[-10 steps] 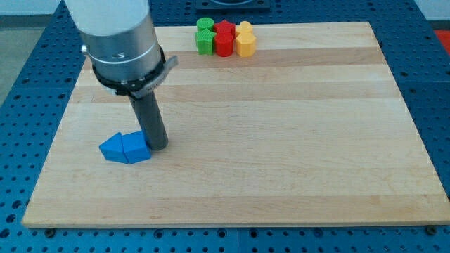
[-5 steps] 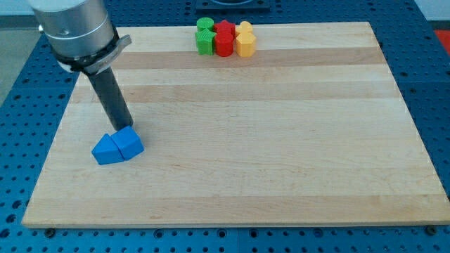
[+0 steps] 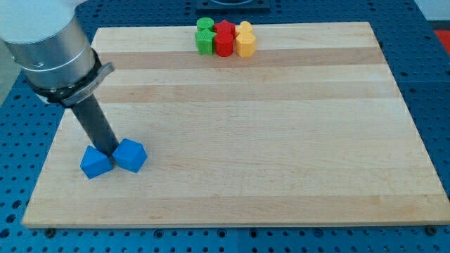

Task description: Push the blue triangle to the top left

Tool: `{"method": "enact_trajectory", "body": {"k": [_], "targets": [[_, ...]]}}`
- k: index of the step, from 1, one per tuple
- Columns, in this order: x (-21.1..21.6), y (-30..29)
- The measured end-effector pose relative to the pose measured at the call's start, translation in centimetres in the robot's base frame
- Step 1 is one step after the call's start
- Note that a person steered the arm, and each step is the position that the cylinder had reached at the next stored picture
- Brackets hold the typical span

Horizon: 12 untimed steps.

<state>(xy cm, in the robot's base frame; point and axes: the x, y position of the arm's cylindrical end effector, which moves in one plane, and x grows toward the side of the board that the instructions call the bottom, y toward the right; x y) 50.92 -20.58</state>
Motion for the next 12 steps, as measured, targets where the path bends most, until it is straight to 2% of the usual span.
{"method": "enact_trajectory", "body": {"k": [5,7,9,10,12], "targets": [[1.9,-2.3],[-2.2,-2.3],[-3.2,1.9],[-3.0,4.0],[0.8,4.1]]}}
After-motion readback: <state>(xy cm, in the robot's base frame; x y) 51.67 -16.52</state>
